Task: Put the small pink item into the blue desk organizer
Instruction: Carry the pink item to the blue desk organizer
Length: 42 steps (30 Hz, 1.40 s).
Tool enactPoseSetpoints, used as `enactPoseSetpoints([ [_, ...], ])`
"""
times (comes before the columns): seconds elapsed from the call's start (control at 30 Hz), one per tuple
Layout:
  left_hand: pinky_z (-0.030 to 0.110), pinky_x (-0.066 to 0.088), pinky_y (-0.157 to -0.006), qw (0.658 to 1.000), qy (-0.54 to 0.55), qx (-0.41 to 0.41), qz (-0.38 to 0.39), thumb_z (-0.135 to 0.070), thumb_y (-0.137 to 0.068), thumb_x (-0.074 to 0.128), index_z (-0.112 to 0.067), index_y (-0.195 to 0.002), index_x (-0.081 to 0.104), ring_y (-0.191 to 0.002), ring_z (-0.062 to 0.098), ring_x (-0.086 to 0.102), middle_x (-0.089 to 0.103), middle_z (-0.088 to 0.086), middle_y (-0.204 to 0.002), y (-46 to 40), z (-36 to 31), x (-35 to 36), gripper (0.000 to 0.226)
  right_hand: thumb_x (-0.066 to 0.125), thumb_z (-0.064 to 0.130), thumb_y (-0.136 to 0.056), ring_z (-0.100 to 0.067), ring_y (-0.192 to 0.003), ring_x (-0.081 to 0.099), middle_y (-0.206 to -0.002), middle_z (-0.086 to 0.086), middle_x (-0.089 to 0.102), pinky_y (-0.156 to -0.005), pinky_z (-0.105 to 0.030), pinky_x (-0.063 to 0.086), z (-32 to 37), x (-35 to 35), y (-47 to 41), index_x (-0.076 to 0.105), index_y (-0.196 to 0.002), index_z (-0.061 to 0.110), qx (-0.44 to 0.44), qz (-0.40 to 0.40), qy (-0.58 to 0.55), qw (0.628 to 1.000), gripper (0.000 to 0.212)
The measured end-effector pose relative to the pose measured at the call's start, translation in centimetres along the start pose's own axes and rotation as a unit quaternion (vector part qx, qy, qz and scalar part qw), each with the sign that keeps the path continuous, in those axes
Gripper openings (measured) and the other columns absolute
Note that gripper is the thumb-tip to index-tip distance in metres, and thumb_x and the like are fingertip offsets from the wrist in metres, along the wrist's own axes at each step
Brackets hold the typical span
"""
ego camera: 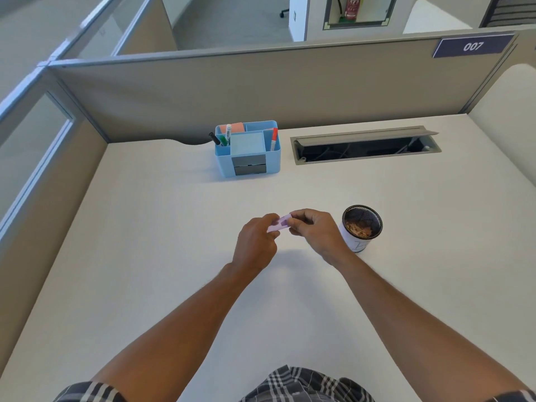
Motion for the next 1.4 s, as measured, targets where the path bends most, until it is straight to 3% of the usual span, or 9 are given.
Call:
enactPoseSetpoints([
  [0.1,0.028,0.043,-0.079,0.999,-0.044,-0.002,0.004,-0.007,-0.092,0.061,-0.014,-0.118,0.066,-0.102,0.029,0.062,0.072,0.009,-0.111,-1.4,1.4,-1.0,0.027,0.065,0.031,-0.097,-0.019,-0.092,0.067,-0.101,0.002,0.074,-0.091,-0.034,0.053,-0.2,1.5,-1.3,0.074,-0.109,0.016,-0.025,-0.022,0.109,0.994,0.022],
  [0.23,0.031,0.047,-0.082,0.997,-0.074,0.010,-0.016,-0.003,-0.093,0.059,-0.006,-0.114,0.067,-0.098,0.030,0.063,0.071,0.013,-0.113,-4.5,2.0,-3.5,0.023,0.057,0.033,-0.102,-0.028,-0.147,0.037,-0.157,-0.015,0.043,-0.119,-0.035,0.028,-1.0,3.6,-3.5,0.046,-0.147,0.004,-0.073,-0.018,0.302,0.950,0.055],
  [0.33,0.024,0.045,-0.075,0.994,-0.103,0.012,-0.018,-0.007,-0.095,0.060,-0.011,-0.121,0.063,-0.092,0.019,0.057,0.062,0.011,-0.119,-8.0,2.4,-4.8,0.027,0.051,0.043,-0.102,-0.032,-0.155,0.014,-0.167,-0.018,0.018,-0.124,-0.043,0.019,-3.1,5.5,-5.4,0.030,-0.156,0.006,-0.077,0.035,0.412,0.907,0.069],
  [0.43,0.020,0.046,-0.076,0.991,-0.131,0.011,-0.010,0.000,-0.092,0.061,-0.013,-0.127,0.057,-0.102,0.019,0.057,0.054,0.009,-0.128,-11.8,2.6,-5.9,0.037,0.046,0.050,-0.102,-0.035,-0.156,0.004,-0.169,-0.017,0.008,-0.124,-0.047,0.012,-4.4,6.8,-7.3,0.022,-0.158,0.008,-0.073,0.064,0.480,0.872,0.073],
  [0.53,0.023,0.046,-0.079,0.987,-0.160,0.026,-0.011,0.005,-0.089,0.060,-0.009,-0.128,0.058,-0.110,0.025,0.057,0.055,0.011,-0.127,-15.3,2.5,-7.0,0.042,0.039,0.051,-0.103,-0.037,-0.155,0.010,-0.168,-0.020,0.013,-0.123,-0.047,0.013,-6.4,7.5,-8.0,0.026,-0.156,0.006,-0.075,0.087,0.519,0.847,0.071],
  [0.7,0.038,0.051,-0.076,0.983,-0.174,0.037,-0.046,0.002,-0.084,0.063,-0.005,-0.111,0.068,-0.099,0.035,0.061,0.069,0.016,-0.112,-20.6,3.0,-8.1,0.028,0.028,0.053,-0.103,-0.036,-0.150,0.030,-0.162,-0.019,0.033,-0.121,-0.046,0.015,-8.6,7.8,-7.5,0.041,-0.151,0.005,-0.133,0.047,0.543,0.828,0.069],
  [0.8,0.032,0.048,-0.068,0.986,-0.161,0.018,-0.044,-0.003,-0.087,0.064,-0.007,-0.110,0.070,-0.091,0.033,0.064,0.071,0.013,-0.109,-22.8,3.7,-7.7,0.024,0.030,0.052,-0.104,-0.033,-0.151,0.029,-0.163,-0.017,0.033,-0.120,-0.047,0.015,-8.6,7.7,-7.6,0.041,-0.151,0.006,-0.142,0.034,0.549,0.823,0.067],
  [1.07,0.041,0.058,-0.074,0.986,-0.163,0.030,0.001,-0.002,-0.089,0.060,-0.008,-0.095,0.071,-0.086,0.031,0.065,0.070,0.010,-0.098,-25.2,5.2,-5.3,0.014,0.028,0.053,-0.105,-0.028,-0.155,0.021,-0.166,-0.012,0.026,-0.123,-0.046,0.015,-9.1,7.6,-7.9,0.035,-0.155,0.010,-0.150,0.025,0.553,0.819,0.066],
  [1.4,0.041,0.054,-0.095,0.988,-0.151,0.023,0.023,-0.001,-0.092,0.060,-0.008,-0.123,0.066,-0.108,0.031,0.063,0.069,0.012,-0.120,-25.5,6.4,-4.4,0.032,0.028,0.052,-0.104,-0.029,-0.153,0.025,-0.165,-0.013,0.029,-0.122,-0.046,0.015,-9.3,7.5,-7.9,0.038,-0.153,0.009,-0.150,0.019,0.560,0.814,0.066],
])
Point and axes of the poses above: each hand's wrist, its own y-axis away from the middle knuckle, its own x-axis out of the palm, z = x × y, the point moved 9 cm from there along -y, towards the middle knuckle
